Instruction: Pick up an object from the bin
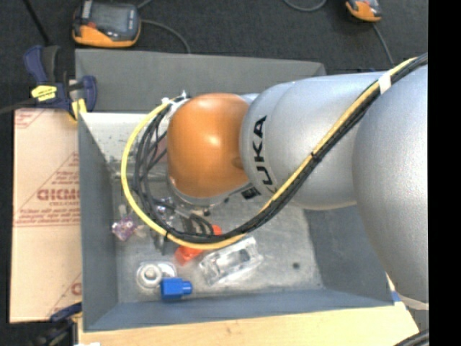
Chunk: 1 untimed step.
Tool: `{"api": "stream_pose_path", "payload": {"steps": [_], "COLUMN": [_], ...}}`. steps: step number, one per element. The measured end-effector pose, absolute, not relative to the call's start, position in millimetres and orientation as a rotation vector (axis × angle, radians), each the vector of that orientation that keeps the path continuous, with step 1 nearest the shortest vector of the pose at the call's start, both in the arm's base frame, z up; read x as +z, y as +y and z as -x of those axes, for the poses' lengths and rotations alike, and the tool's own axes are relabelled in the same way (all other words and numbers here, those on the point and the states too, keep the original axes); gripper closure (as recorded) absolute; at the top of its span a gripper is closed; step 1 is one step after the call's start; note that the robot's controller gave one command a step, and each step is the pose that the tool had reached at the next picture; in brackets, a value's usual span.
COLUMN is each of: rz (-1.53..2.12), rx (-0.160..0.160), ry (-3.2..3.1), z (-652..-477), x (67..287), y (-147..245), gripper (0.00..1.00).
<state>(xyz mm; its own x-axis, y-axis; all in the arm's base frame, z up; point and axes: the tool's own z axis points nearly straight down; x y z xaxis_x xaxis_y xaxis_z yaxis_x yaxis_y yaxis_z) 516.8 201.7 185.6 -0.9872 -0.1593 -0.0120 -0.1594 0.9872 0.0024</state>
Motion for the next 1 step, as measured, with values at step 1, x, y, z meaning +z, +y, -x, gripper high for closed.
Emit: {"api": "stream_pose_path", "payload": {"steps": [1], "rz": [0.245], "rx": [0.002], "ry": [3.129], "z": [-515.0], "x": [180.5], "y": [200.4], "gripper": [0.0]}}
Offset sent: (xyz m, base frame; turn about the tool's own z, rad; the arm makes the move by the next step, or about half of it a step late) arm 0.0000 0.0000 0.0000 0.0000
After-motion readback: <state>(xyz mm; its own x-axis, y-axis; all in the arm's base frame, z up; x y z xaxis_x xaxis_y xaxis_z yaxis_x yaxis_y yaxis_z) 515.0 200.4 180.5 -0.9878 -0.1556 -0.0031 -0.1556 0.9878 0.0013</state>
